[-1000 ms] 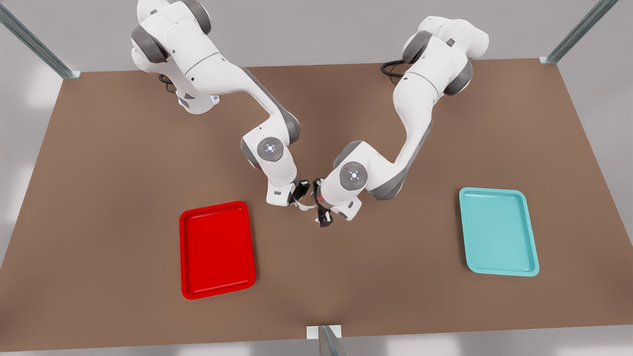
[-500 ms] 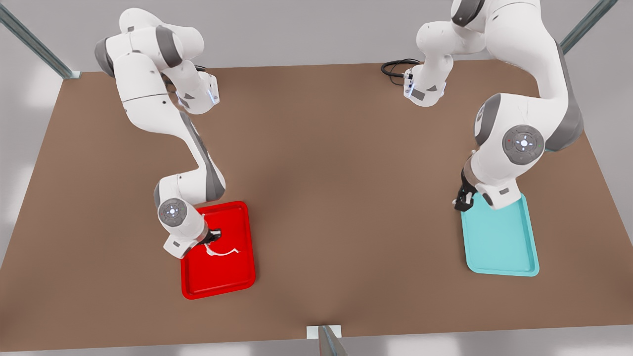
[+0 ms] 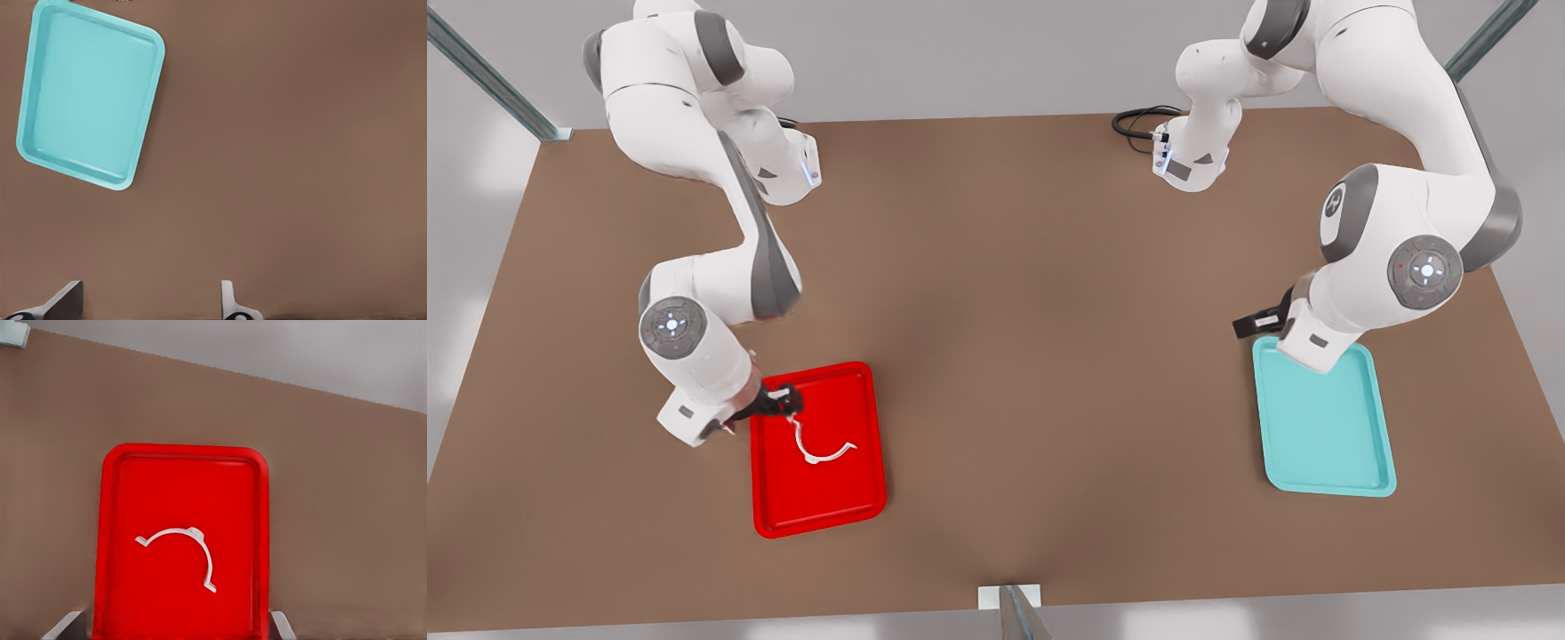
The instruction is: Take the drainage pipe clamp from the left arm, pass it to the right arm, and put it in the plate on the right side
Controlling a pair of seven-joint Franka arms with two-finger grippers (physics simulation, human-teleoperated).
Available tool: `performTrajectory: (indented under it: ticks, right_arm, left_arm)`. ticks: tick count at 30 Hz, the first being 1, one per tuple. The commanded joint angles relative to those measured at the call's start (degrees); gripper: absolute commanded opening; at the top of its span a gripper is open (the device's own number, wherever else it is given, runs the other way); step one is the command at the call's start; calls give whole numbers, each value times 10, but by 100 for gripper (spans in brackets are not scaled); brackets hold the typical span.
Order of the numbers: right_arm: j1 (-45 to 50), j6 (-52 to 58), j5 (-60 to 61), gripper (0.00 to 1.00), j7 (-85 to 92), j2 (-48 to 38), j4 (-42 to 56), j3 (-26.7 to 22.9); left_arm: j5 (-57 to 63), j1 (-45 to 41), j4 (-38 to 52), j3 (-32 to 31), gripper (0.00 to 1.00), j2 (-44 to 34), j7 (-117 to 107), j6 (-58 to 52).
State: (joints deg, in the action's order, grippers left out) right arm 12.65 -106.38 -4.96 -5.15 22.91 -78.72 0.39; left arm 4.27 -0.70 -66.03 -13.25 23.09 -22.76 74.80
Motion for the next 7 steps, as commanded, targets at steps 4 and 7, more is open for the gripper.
performTrajectory:
  ticks: [4, 7]
  right_arm:
    - [-28, 291, 37, 100, -50, -144, -13, -11]
    - [-34, 287, 40, 100, -42, -163, -37, -12]
  left_arm:
    - [0, 0, 0, 0, 100, -1, 412, -8]
    - [0, 0, 0, 0, 100, -1, 412, -8]
